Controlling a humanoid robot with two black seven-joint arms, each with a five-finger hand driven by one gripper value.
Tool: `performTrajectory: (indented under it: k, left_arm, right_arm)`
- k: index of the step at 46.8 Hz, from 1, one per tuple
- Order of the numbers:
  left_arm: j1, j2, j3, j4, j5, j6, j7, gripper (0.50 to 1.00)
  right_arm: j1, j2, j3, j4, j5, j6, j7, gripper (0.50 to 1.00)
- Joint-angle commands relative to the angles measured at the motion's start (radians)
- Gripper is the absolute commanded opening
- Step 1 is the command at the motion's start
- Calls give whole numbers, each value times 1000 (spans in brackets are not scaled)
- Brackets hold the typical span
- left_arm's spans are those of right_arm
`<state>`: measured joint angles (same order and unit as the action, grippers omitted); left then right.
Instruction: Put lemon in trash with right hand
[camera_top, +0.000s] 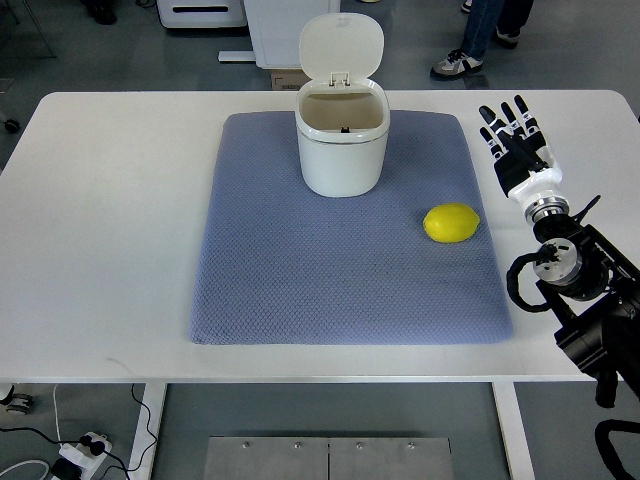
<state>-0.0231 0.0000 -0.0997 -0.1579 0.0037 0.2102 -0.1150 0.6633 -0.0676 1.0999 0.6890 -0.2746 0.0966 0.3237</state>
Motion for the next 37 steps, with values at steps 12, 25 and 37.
performTrajectory:
  k: [12, 25, 37]
  left_arm:
    - [3, 0, 0, 0, 1, 0, 0, 1000]
    - [3, 0, 0, -2, 1, 0, 0, 1000]
    - [3, 0, 0, 0, 1, 0, 0, 1000]
  right_arm:
    - [1, 0, 0, 0, 0, 0, 0, 1000]
    - [1, 0, 0, 0, 0, 0, 0, 1000]
    - [1, 0, 0, 1, 0, 2, 3, 1000]
